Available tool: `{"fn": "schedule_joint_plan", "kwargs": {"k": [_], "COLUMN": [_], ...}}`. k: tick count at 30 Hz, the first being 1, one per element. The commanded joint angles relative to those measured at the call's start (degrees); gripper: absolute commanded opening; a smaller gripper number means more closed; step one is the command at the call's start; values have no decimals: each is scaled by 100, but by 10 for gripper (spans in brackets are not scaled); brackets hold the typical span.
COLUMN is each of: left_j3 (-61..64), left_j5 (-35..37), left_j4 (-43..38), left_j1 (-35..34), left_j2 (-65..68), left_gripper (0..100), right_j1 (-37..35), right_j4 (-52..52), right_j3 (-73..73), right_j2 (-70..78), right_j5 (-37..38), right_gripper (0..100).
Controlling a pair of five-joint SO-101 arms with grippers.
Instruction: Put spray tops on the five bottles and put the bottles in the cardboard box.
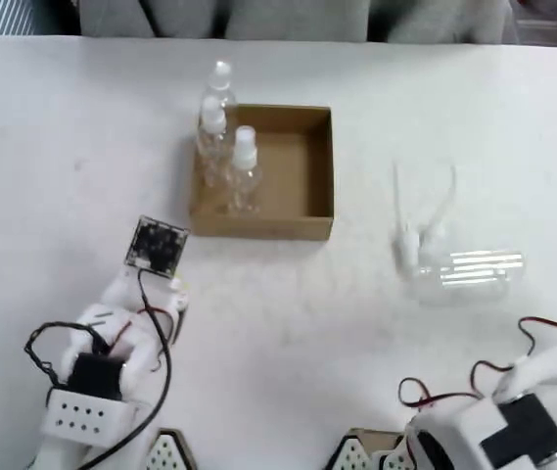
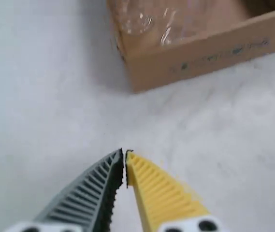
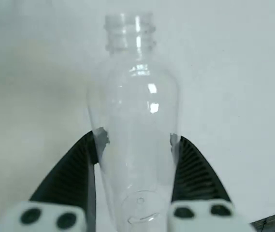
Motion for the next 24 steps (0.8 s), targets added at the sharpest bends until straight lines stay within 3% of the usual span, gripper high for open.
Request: {"fn": "schedule_joint_plan", "kwargs": {"k": [1, 6, 9, 15, 20, 24], "left_j3": [-1099, -2119, -2497, -2655, -2927, -3745], "left_j5": [123, 897, 1468, 2233, 2681, 2699], "left_j4": [413, 369, -97, -1925, -3736, -4229], "left_j1": [549, 1297, 2053, 3679, 4382, 4699], "left_j2": [242, 1745, 2545, 3960, 5446, 6782], "left_gripper": [24, 24, 26, 28, 24, 24], "right_j1": [198, 268, 277, 277, 277, 277], "right_j4": [-338, -418, -400, -374, -365, -163], "right_j3": [-62, -62, -62, -35, -18, -18], "right_j2": [163, 435, 479, 479, 488, 488], "right_j5": [-70, -105, -105, -114, -114, -114], "right_gripper": [15, 15, 15, 15, 15, 15]}}
